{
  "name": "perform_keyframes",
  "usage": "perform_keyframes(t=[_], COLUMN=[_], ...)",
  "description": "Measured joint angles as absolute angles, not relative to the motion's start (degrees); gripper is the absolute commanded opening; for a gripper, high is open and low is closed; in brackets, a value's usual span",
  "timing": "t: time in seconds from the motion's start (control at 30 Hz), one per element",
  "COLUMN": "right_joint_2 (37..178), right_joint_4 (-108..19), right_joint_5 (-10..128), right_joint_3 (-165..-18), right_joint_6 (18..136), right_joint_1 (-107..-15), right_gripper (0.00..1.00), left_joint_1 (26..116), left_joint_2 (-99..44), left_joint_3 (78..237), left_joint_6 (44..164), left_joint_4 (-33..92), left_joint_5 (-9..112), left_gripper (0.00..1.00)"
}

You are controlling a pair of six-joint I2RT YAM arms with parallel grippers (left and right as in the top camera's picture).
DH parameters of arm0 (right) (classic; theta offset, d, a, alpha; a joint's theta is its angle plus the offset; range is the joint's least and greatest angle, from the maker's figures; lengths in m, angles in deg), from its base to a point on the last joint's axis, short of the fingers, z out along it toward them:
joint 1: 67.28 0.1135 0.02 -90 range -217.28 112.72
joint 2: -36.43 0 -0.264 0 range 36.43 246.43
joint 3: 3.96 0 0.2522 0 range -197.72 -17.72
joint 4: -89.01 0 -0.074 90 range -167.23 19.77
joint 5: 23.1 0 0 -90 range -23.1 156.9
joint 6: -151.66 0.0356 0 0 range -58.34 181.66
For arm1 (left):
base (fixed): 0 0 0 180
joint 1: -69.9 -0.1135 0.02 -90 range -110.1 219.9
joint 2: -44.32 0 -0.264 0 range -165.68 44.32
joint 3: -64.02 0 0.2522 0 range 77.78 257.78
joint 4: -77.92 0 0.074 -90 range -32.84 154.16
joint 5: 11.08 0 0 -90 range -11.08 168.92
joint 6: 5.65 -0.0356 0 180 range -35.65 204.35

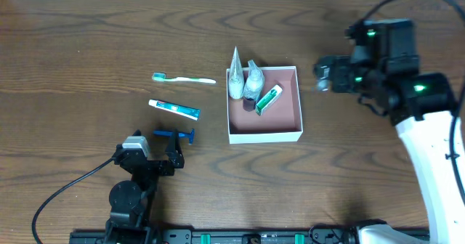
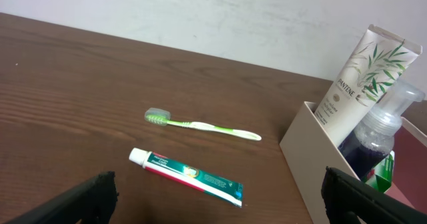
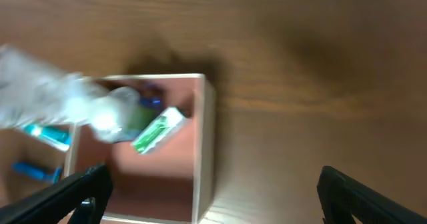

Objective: Pack container
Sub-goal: 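Open the right gripper and retract the right arm to the right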

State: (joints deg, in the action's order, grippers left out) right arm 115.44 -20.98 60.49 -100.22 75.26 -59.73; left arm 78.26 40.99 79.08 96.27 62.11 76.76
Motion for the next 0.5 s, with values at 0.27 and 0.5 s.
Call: perform_keyframes(t=[0.27,0.5], right_joint_2=[115.48,115.48], right_joint_4=[-15.73,-15.69], right_joint_5=[60.71,60.69], right_joint_3=[-100.22,-100.22], right_joint_6=[79.7,80.53], right_joint_1=[-68.25,-68.89], right_gripper=[0.99,0.99], left_joint_1=[78.26,78.26], left_joint_2=[40.99,40.99], left_joint_3=[79.08,79.08], left_joint_6=[96.27,96.91], left_joint_4=[62.48,62.51], left_joint_5=[76.79,76.74], left_gripper=[0.98,0.98])
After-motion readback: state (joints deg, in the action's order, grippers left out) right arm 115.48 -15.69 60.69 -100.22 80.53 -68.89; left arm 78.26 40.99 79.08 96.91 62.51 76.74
